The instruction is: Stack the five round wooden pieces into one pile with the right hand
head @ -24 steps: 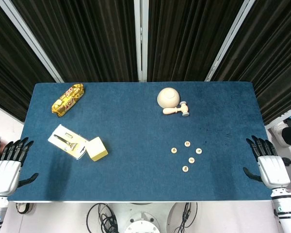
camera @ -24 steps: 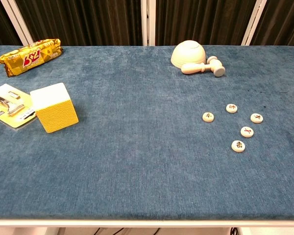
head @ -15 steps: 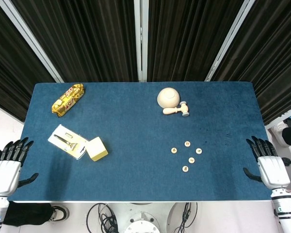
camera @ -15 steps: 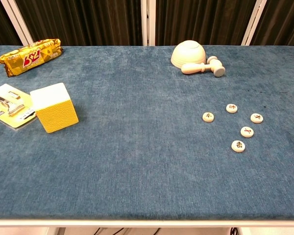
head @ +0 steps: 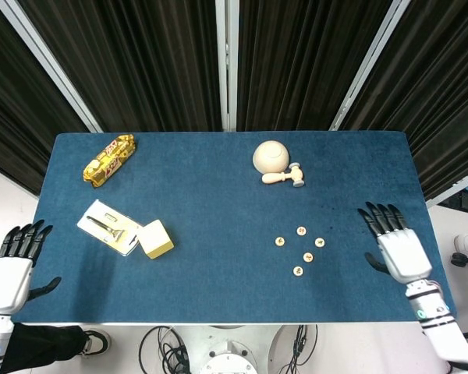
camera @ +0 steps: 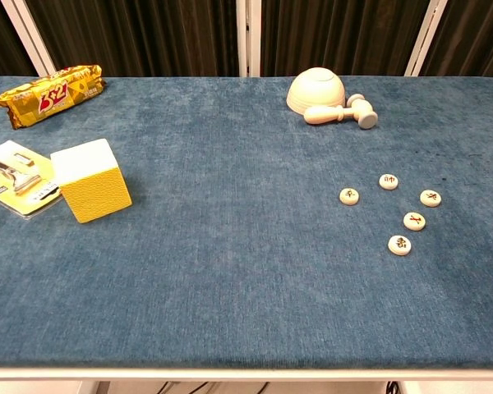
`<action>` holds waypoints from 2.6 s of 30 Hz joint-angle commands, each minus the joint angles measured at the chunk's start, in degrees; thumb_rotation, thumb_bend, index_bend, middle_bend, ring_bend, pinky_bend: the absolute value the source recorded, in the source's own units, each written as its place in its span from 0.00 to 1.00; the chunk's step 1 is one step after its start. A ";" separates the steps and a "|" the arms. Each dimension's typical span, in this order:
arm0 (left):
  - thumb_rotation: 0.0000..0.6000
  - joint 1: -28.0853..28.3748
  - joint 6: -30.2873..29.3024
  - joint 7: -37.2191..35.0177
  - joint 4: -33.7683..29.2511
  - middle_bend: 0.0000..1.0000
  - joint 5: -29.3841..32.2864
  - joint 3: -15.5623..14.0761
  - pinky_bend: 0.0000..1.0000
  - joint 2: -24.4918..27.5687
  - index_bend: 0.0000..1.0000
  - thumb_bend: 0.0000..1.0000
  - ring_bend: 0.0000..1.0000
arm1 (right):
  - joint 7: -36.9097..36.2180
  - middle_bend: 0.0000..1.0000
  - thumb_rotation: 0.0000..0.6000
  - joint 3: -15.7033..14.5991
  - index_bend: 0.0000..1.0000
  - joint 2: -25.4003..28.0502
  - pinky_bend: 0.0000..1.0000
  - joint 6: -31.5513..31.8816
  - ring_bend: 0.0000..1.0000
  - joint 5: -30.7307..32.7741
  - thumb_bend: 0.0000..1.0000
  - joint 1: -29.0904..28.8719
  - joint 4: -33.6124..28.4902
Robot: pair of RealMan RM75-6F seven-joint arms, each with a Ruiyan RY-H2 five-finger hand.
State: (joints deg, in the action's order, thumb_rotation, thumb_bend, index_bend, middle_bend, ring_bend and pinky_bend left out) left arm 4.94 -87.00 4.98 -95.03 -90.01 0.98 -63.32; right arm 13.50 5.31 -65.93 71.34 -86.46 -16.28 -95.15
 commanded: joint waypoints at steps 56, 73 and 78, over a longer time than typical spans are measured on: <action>1.00 -0.61 -0.75 -3.28 -0.31 0.00 -0.33 -0.14 0.00 1.67 0.08 0.14 0.00 | 10.95 0.00 1.00 0.48 0.43 -26.39 0.00 -18.74 0.00 14.37 0.28 -20.97 16.48; 1.00 -0.44 -0.07 -3.45 -0.14 0.00 0.08 -0.17 0.00 1.75 0.08 0.14 0.00 | 9.48 0.00 1.00 0.31 0.52 -25.89 0.00 -17.22 0.00 13.90 0.28 -20.84 17.05; 1.00 -0.43 -0.03 -3.27 -0.25 0.00 0.05 -0.20 0.00 1.74 0.08 0.14 0.00 | 8.78 0.00 1.00 0.89 0.52 -23.91 0.00 -16.05 0.00 13.85 0.28 -20.46 15.95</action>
State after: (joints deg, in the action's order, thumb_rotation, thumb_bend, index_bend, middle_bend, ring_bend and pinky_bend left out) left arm 4.51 -87.04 1.71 -95.28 -89.96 0.78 -61.58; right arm 22.44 6.03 -90.15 55.04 -72.63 -36.84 -78.98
